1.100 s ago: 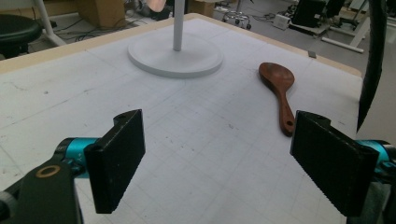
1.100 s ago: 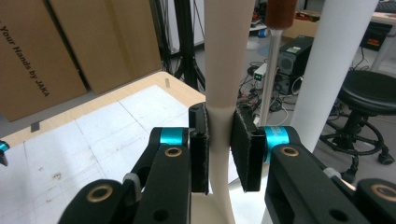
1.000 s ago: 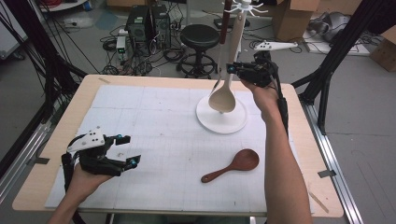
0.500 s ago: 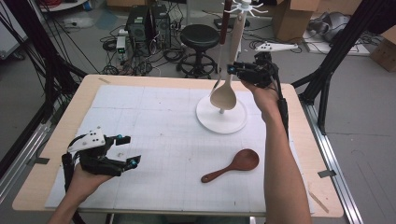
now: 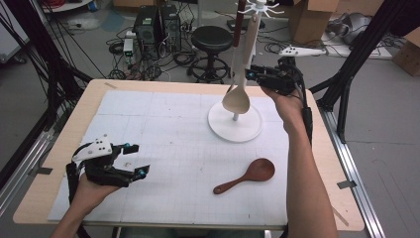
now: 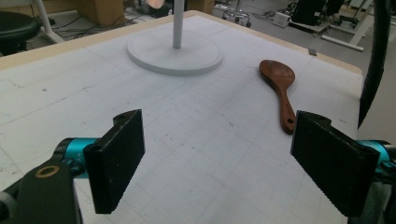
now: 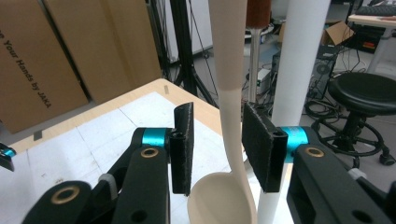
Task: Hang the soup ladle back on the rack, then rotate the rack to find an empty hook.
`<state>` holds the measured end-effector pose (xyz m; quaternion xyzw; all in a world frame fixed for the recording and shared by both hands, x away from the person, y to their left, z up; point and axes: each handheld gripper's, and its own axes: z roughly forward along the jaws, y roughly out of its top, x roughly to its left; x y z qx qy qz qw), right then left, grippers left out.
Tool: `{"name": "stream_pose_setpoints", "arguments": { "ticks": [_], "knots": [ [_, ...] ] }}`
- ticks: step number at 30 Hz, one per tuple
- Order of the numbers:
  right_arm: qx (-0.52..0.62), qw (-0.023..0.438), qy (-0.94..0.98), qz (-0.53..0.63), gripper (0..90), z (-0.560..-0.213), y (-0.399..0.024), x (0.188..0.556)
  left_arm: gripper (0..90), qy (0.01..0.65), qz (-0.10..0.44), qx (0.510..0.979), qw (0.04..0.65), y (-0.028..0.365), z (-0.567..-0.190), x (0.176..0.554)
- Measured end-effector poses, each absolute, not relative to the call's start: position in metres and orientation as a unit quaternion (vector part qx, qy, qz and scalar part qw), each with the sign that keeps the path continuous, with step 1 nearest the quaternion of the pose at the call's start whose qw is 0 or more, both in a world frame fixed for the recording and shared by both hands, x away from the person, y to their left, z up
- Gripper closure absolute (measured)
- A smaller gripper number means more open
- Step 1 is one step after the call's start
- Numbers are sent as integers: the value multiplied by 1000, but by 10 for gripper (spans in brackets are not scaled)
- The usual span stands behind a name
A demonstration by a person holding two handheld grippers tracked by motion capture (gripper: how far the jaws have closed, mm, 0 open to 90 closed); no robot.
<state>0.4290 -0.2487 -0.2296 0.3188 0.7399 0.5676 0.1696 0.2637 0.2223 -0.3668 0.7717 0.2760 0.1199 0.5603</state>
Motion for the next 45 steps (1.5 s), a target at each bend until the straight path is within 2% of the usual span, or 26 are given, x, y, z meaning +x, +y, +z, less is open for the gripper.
{"name": "stream_pose_setpoints", "arguments": {
  "ticks": [4, 15, 29, 45],
  "knots": [
    [315, 167, 735, 576, 665, -227, -254, 425, 181, 276, 121, 772, 559, 222, -367, 264],
    [288, 168, 744, 579, 895, -200, -266, 418, 181, 278, 119, 771, 561, 222, -368, 265],
    [296, 195, 736, 577, 900, -165, -281, 419, 181, 278, 118, 771, 560, 222, -368, 266],
    [280, 216, 731, 583, 900, -127, -278, 423, 181, 278, 116, 771, 561, 223, -369, 267]
  ]
}}
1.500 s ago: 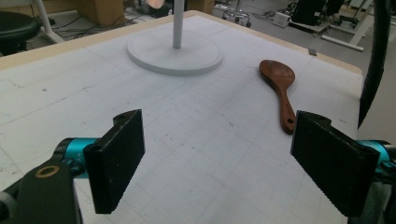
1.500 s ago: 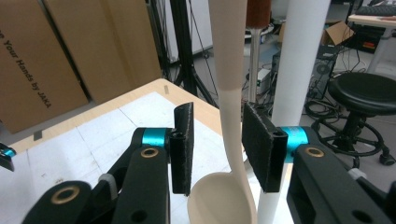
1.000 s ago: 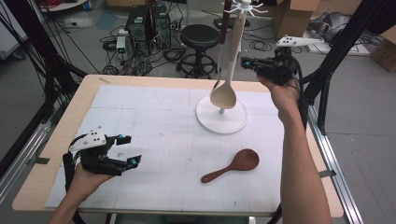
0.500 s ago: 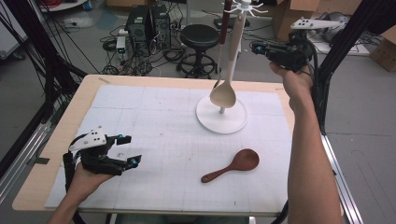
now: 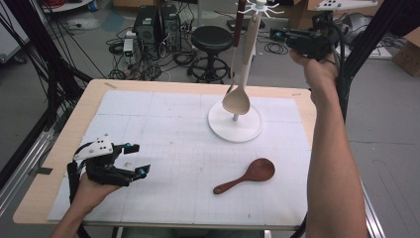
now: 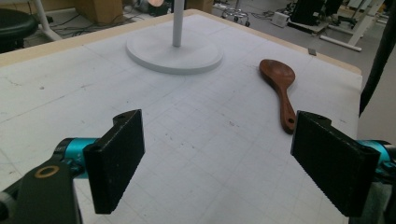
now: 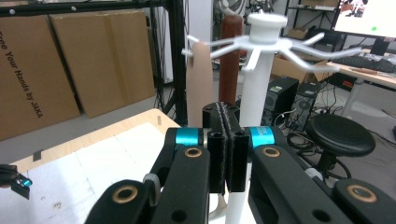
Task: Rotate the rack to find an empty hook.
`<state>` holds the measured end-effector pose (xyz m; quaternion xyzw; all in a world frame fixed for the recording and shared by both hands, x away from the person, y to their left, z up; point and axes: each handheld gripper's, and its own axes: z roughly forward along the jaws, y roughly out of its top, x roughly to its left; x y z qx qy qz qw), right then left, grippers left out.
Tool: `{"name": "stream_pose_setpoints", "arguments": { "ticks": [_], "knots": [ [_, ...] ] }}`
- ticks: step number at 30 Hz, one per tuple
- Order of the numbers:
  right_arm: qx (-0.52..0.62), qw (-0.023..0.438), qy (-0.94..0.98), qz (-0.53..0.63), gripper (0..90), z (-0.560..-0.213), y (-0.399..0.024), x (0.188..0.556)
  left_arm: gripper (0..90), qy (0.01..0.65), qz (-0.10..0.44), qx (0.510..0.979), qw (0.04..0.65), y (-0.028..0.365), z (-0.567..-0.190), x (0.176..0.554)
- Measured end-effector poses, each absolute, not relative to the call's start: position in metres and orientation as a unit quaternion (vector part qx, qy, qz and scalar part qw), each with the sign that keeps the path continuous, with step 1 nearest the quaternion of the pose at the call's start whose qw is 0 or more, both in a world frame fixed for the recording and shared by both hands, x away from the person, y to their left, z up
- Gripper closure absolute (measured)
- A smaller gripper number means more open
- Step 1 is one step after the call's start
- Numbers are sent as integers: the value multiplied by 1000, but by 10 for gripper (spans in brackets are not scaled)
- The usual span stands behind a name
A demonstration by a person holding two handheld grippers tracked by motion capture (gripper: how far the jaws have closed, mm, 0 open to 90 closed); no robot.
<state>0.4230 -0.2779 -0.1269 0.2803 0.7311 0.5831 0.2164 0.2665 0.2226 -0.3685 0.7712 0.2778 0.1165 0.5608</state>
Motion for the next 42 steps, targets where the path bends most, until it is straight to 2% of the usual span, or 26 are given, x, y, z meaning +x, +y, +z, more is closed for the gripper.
{"name": "stream_pose_setpoints", "arguments": {
  "ticks": [10, 22, 42],
  "knots": [
    [283, 221, 728, 585, 900, -112, -280, 430, 181, 278, 116, 772, 559, 223, -369, 267],
    [288, 223, 722, 589, 900, -112, -285, 435, 181, 279, 117, 771, 561, 224, -369, 267],
    [262, 207, 720, 609, 900, -120, -254, 440, 181, 279, 116, 772, 559, 224, -369, 266]
  ]
}}
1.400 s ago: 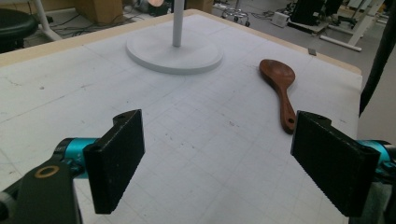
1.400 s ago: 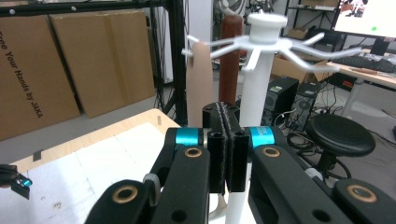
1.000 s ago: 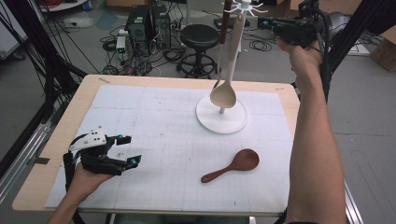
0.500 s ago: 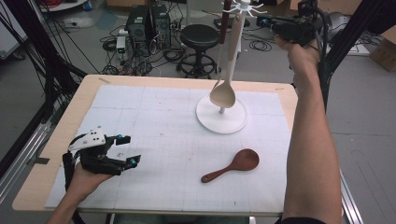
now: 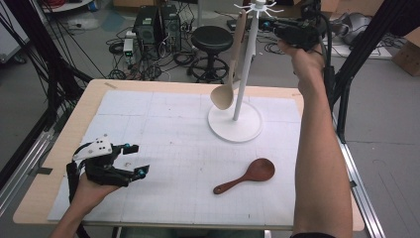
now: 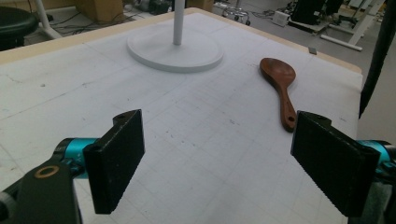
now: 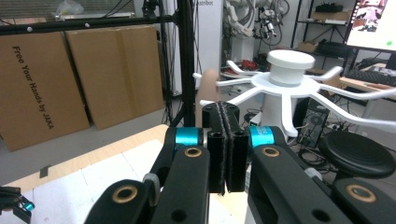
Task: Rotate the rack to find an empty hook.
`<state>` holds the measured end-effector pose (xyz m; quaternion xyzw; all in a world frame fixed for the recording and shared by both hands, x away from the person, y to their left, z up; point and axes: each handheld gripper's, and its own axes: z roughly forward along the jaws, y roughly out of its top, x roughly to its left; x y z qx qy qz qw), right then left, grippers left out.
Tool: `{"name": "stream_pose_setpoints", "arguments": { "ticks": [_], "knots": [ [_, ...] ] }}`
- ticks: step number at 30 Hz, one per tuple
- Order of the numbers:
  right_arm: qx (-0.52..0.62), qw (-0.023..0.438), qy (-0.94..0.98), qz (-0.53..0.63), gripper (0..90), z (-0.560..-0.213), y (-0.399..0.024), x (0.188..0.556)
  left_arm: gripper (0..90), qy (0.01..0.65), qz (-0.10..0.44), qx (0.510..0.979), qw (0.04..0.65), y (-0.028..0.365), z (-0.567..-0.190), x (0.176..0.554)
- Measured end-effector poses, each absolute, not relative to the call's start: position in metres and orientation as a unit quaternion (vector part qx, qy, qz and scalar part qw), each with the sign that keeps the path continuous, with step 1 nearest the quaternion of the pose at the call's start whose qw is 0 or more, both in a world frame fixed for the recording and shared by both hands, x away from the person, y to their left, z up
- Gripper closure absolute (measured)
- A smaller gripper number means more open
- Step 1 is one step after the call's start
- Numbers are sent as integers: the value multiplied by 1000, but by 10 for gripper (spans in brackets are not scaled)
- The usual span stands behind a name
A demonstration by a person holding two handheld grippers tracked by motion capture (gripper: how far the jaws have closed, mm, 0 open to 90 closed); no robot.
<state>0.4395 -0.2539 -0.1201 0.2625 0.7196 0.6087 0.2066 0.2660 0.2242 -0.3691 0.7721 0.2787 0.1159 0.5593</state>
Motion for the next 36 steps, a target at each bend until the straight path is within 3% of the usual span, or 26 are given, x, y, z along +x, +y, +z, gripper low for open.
{"name": "stream_pose_setpoints", "arguments": {
  "ticks": [18, 36],
  "knots": [
    [255, 196, 720, 615, 896, -129, -253, 430, 181, 281, 114, 771, 560, 224, -369, 265],
    [247, 168, 740, 603, 668, -161, -259, 400, 181, 282, 113, 773, 557, 223, -370, 266]
  ]
}}
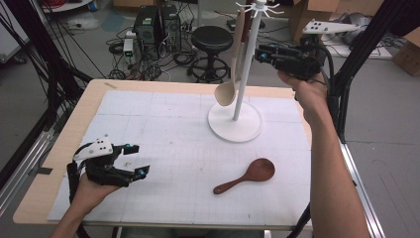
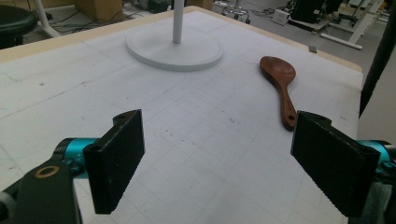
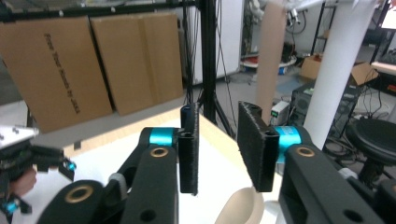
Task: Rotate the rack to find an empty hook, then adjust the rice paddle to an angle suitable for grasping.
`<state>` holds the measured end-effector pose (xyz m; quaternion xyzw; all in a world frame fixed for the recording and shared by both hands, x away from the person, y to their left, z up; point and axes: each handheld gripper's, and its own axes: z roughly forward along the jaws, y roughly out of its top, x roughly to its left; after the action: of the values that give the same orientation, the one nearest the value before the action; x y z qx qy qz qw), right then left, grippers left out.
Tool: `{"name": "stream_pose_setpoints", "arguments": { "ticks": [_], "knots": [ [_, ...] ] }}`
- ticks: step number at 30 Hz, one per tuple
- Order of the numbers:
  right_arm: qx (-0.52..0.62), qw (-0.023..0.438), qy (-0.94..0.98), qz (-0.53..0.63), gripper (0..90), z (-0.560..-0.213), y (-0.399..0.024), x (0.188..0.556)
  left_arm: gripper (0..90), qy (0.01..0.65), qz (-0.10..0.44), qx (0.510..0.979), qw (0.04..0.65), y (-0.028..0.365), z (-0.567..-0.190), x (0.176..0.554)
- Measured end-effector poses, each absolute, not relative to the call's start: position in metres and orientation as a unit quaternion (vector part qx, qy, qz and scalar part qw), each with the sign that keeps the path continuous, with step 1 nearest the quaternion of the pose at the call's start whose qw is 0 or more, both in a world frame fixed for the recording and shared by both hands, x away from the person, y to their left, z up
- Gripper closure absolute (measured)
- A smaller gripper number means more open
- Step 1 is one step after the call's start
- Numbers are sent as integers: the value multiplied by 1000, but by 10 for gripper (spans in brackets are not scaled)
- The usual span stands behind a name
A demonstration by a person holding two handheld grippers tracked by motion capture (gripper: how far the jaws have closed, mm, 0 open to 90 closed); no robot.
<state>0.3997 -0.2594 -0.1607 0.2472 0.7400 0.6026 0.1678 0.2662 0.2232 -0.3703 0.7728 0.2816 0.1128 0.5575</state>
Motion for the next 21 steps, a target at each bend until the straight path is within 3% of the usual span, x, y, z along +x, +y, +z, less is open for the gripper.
{"name": "stream_pose_setpoints", "arguments": {
  "ticks": [6, 21],
  "knots": [
    [248, 156, 752, 590, 584, -175, -258, 391, 181, 281, 112, 773, 558, 223, -371, 266],
    [248, 120, 779, 563, 473, -218, -255, 365, 181, 280, 112, 774, 556, 222, -371, 266]
  ]
}}
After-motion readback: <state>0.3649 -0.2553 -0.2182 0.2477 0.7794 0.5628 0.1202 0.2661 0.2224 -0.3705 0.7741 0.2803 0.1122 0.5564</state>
